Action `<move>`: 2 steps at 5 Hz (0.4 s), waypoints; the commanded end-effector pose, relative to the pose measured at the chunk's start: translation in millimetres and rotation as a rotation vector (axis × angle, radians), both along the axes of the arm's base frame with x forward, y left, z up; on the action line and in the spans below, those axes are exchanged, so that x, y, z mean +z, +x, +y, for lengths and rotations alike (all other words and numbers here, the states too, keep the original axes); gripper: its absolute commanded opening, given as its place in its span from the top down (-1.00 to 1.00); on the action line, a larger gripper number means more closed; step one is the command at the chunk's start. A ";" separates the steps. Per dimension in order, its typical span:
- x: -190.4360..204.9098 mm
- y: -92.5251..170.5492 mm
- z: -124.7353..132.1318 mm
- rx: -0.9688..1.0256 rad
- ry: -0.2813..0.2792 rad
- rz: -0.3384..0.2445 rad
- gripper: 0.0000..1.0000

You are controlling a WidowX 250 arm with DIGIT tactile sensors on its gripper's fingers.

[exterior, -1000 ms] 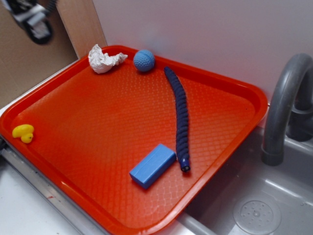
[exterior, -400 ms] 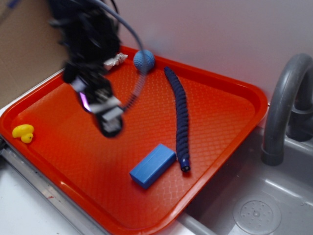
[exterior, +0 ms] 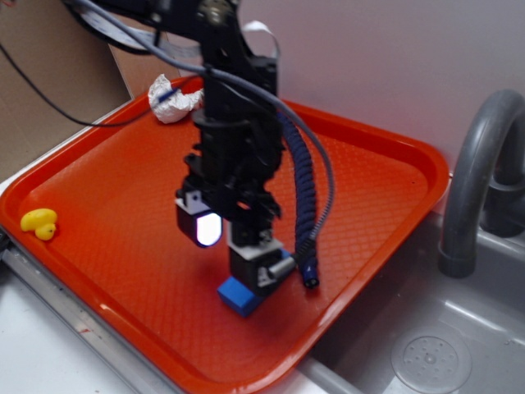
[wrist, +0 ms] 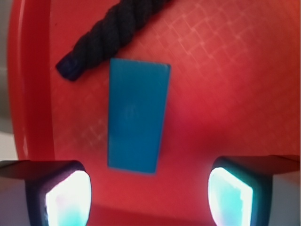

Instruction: Grab the blue block.

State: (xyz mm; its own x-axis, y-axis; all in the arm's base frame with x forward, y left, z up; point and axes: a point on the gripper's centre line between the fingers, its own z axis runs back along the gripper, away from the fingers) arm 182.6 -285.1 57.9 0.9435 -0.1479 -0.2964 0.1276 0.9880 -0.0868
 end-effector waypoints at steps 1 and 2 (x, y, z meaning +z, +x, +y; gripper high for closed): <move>-12.6 -15.8 -26.2 -0.039 0.108 0.011 -1.00; -28.7 -14.0 -24.4 -0.052 0.165 0.037 -1.00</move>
